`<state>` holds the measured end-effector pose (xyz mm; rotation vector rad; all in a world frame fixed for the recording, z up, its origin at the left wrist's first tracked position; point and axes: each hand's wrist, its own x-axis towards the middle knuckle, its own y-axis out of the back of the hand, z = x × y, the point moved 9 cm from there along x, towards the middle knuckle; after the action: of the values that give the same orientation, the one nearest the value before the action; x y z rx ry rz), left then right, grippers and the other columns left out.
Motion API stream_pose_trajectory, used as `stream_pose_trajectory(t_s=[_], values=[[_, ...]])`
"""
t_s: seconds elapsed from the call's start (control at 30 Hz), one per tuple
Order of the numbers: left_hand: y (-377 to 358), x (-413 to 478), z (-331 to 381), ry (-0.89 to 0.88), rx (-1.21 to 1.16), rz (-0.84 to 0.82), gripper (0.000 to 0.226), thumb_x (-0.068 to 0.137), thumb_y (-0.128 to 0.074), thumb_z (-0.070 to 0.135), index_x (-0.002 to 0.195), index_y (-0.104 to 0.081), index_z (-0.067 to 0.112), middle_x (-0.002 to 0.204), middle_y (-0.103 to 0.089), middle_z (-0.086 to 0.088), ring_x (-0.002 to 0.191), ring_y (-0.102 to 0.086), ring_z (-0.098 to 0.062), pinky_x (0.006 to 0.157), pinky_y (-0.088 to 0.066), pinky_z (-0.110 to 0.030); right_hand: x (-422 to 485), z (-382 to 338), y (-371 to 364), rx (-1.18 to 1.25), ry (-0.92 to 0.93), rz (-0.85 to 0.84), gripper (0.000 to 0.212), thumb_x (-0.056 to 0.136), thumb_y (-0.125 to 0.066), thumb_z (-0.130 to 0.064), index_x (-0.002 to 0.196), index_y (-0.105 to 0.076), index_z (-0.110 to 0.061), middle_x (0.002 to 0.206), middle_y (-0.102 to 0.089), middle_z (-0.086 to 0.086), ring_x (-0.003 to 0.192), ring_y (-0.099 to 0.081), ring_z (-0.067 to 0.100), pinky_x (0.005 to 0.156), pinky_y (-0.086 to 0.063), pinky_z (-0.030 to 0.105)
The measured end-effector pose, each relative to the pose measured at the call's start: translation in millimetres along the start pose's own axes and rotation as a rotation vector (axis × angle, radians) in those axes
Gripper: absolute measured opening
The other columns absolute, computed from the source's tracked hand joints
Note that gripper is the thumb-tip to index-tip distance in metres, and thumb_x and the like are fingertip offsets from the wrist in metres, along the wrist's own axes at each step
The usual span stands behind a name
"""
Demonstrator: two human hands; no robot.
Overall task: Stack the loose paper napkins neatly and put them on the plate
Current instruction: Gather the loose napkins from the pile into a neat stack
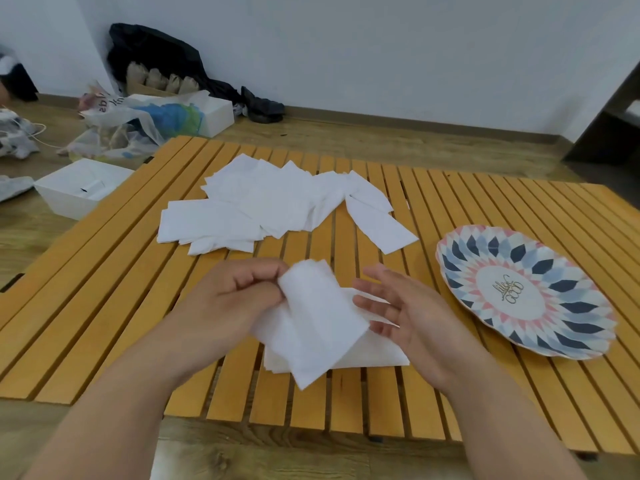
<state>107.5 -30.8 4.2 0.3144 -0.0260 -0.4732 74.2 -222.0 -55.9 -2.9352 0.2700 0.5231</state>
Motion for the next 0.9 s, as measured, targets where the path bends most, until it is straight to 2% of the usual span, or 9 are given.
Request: stream_pose_trajectory(t_s=[0.1,0.17,0.23,0.27,0.33,0.43,0.53,0.67,0.9], values=[[3,0,15,-0.044,-0.185,0.094,0.022,0.084,-0.049,0.013,0.079,-0.071,0.014,0.087,-0.068,-0.012,0.078,-0.062,-0.015,0.072,-0.045,-0.027,-1,-6,-23,0.008,-0.052,-0.192,0.069,0.074,-0.060,-0.061,0.130,-0.055,-0.021,0.117,-0.068,-0.005,0.104,-0.065,0.007,0.095,-0.048,0.027],[1,1,18,-0.044,-0.270,0.108,0.034,0.089,-0.048,0.006,0.075,-0.075,0.022,0.080,-0.070,-0.003,0.078,-0.065,-0.008,0.066,-0.047,-0.020,-5,-6,-28,0.053,-0.101,-0.222,0.092,0.067,-0.065,-0.068,0.140,-0.045,-0.015,0.123,-0.062,-0.003,0.086,-0.061,-0.010,0.074,-0.047,0.005],[-2,3,17,-0.021,-0.263,0.102,0.049,0.094,-0.039,0.000,0.077,-0.077,0.026,0.083,-0.073,0.004,0.079,-0.066,-0.007,0.067,-0.048,-0.021,-4,0,-34,0.132,-0.199,-0.309,0.066,0.079,-0.061,-0.057,0.130,-0.059,-0.015,0.124,-0.062,0.012,0.085,-0.068,0.002,0.073,-0.053,0.016],[-4,4,15,-0.010,-0.217,0.098,0.048,0.094,-0.037,0.000,0.080,-0.077,0.023,0.085,-0.074,0.002,0.080,-0.066,-0.007,0.069,-0.049,-0.023,-13,1,-38,0.198,-0.238,-0.390,0.055,0.079,-0.064,-0.053,0.121,-0.066,-0.017,0.117,-0.066,0.014,0.091,-0.069,0.016,0.077,-0.056,0.029],[-2,8,4,0.012,-0.089,0.099,0.039,0.094,-0.037,0.000,0.085,-0.073,0.010,0.086,-0.069,-0.009,0.076,-0.061,-0.013,0.070,-0.044,-0.026,-28,-3,-35,0.249,-0.202,-0.500,0.050,0.067,-0.081,-0.044,0.107,-0.073,-0.017,0.107,-0.070,0.013,0.090,-0.069,0.026,0.070,-0.058,0.034],[3,15,-19,0.063,0.098,0.113,0.028,0.093,-0.038,0.001,0.081,-0.064,0.001,0.077,-0.059,-0.018,0.065,-0.048,-0.018,0.060,-0.034,-0.028,-12,0,-8,0.015,-0.121,-0.284,0.045,0.070,-0.080,-0.026,0.112,-0.068,-0.016,0.110,-0.072,0.006,0.103,-0.066,0.025,0.078,-0.057,0.036],[2,22,-34,0.094,0.321,0.138,0.028,0.094,-0.044,0.007,0.087,-0.065,0.023,0.079,-0.063,0.013,0.071,-0.054,-0.005,0.059,-0.040,-0.023,2,0,16,-0.334,-0.019,-0.016,0.016,0.088,-0.065,-0.019,0.103,-0.066,-0.024,0.104,-0.072,-0.003,0.101,-0.065,0.017,0.087,-0.054,0.036],[4,28,-44,0.118,0.481,0.228,0.030,0.094,-0.048,0.009,0.101,-0.057,0.037,0.095,-0.054,0.021,0.084,-0.049,0.005,0.058,-0.034,-0.013,6,-1,18,-0.567,0.063,0.090,0.009,0.093,-0.058,-0.020,0.094,-0.057,-0.029,0.100,-0.064,-0.007,0.092,-0.060,0.009,0.064,-0.054,0.022],[32,24,-38,0.097,0.455,0.426,0.024,0.094,-0.051,0.011,0.106,-0.061,0.029,0.106,-0.058,0.010,0.094,-0.049,-0.008,0.060,-0.034,-0.013,16,4,22,-0.844,0.118,0.244,0.009,0.092,-0.056,-0.030,0.100,-0.054,-0.027,0.094,-0.060,-0.007,0.081,-0.055,0.007,0.068,-0.057,0.032]])
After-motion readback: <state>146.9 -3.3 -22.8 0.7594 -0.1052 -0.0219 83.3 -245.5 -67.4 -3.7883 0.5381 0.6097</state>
